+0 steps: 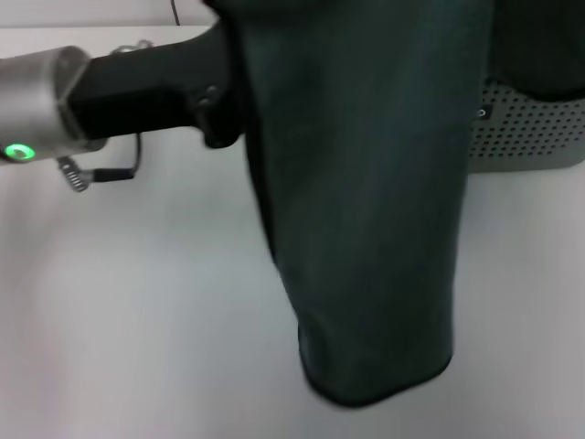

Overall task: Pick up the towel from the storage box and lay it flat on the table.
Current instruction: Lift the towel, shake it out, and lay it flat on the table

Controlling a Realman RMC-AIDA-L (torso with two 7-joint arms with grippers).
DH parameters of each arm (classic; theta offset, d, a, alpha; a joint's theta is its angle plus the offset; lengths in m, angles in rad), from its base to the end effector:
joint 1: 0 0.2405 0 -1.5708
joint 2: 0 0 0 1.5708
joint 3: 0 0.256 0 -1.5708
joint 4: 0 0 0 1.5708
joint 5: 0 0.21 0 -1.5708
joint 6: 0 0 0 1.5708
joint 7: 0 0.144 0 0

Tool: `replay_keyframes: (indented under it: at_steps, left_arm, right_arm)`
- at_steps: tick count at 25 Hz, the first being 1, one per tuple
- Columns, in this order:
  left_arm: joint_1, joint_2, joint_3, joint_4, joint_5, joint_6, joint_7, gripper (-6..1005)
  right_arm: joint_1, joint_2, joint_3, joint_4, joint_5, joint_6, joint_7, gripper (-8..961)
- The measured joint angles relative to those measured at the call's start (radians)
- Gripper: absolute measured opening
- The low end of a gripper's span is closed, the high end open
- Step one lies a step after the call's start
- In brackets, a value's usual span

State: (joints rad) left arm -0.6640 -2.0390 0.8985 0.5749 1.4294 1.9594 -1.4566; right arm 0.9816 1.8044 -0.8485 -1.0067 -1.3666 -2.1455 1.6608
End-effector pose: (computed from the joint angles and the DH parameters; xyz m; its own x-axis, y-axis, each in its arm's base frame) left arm -0.1509 0.3221 0.0343 0.5138 0.2115 0.8314 0.0762 -0.9766 0.2013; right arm 0.0218 0.3414 0.1634 0.6468 0.3538 -0.6756 0.5095 -0.8596 0.0376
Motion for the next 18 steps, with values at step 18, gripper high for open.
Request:
replay_keyframes:
  at_steps: [18]
  left_arm:
    - [0.057, 0.010, -0.006, 0.030, -0.029, 0.051, 0.044, 110]
  right_arm:
    - [-0.050, -0.029, 0.005, 0.010, -0.042, 0.001, 0.002, -1]
